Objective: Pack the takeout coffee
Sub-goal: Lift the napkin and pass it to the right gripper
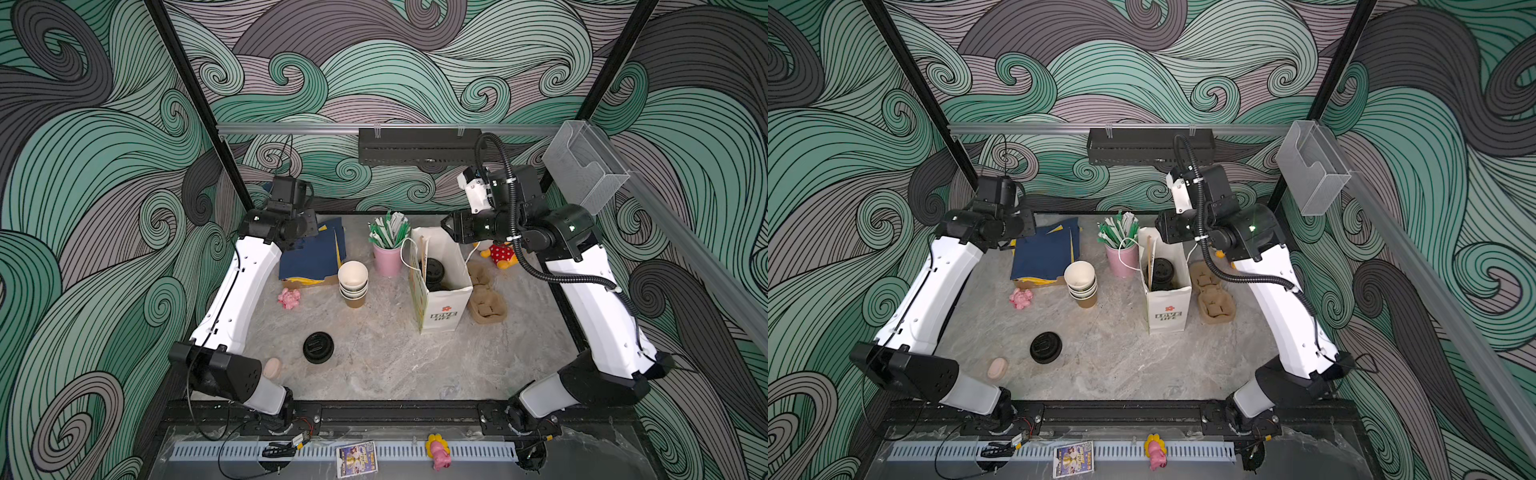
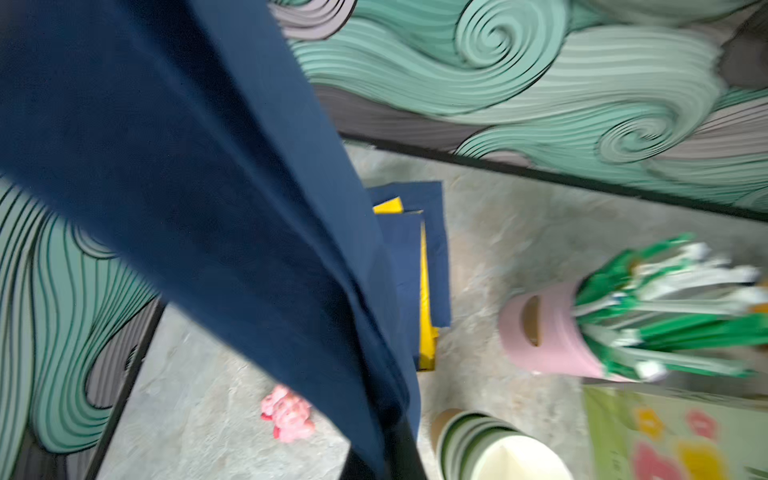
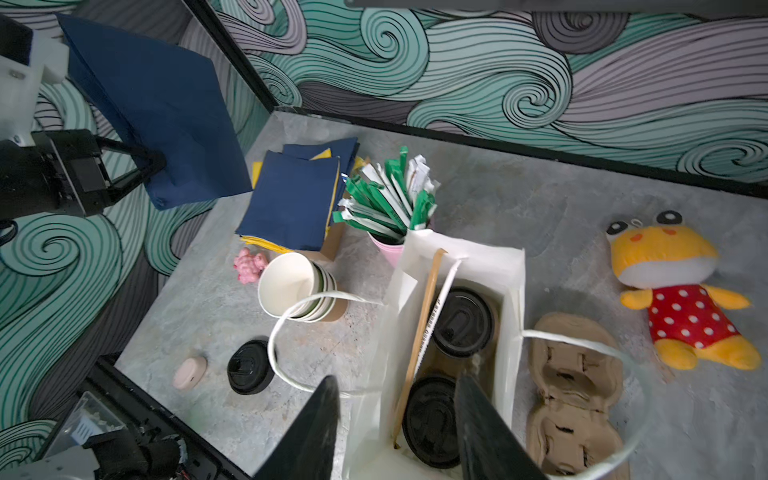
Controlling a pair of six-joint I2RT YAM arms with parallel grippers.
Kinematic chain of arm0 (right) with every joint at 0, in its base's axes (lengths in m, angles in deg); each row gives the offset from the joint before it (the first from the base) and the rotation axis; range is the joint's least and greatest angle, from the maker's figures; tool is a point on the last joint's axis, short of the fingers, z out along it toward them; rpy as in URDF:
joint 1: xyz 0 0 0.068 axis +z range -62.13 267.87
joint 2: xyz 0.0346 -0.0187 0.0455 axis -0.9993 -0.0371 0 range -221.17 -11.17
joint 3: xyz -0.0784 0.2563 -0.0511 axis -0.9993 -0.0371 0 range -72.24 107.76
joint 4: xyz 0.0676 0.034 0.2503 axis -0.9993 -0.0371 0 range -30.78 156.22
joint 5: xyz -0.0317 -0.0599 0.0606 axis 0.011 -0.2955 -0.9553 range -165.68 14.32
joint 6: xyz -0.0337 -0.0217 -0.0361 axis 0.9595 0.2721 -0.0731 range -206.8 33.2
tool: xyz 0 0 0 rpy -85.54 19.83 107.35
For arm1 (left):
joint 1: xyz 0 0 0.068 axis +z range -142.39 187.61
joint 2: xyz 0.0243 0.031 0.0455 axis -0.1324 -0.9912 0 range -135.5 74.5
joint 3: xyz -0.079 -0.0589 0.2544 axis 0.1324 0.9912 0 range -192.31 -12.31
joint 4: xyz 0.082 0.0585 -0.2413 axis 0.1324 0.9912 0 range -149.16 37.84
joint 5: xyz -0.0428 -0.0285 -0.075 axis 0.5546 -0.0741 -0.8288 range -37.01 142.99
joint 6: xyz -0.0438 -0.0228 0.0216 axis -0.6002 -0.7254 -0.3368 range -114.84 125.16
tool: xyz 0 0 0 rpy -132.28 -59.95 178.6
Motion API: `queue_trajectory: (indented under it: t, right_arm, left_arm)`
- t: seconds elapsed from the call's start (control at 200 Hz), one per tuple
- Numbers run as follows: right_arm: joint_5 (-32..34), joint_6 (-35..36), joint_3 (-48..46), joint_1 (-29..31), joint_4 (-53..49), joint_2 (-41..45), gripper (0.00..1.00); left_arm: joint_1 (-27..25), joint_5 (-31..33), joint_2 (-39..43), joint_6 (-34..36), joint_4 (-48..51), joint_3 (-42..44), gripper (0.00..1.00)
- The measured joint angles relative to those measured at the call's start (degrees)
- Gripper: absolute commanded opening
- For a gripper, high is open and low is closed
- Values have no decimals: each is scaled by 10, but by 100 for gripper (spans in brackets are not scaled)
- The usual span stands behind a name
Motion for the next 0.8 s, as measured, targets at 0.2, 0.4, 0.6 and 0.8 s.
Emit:
queue_trajectory:
  t: [0.2,0.4,0.6,0.8]
  right_arm:
    - [-89,40,3,10,52,-19,52]
    - [-188,37,3,22,121,-38,62]
    - [-255,-14,21,12,146,-36,78]
    - [-243,-33,25,5,131,2,86]
  left_arm:
    - [0,-159,4,-55,-51,-84,0]
    - [-17,-369,6,-151,-161,-73,0]
    - [-51,-542,10,-195,-262,-25,0]
    - [-92,-659,10,-181,-301,-5,0]
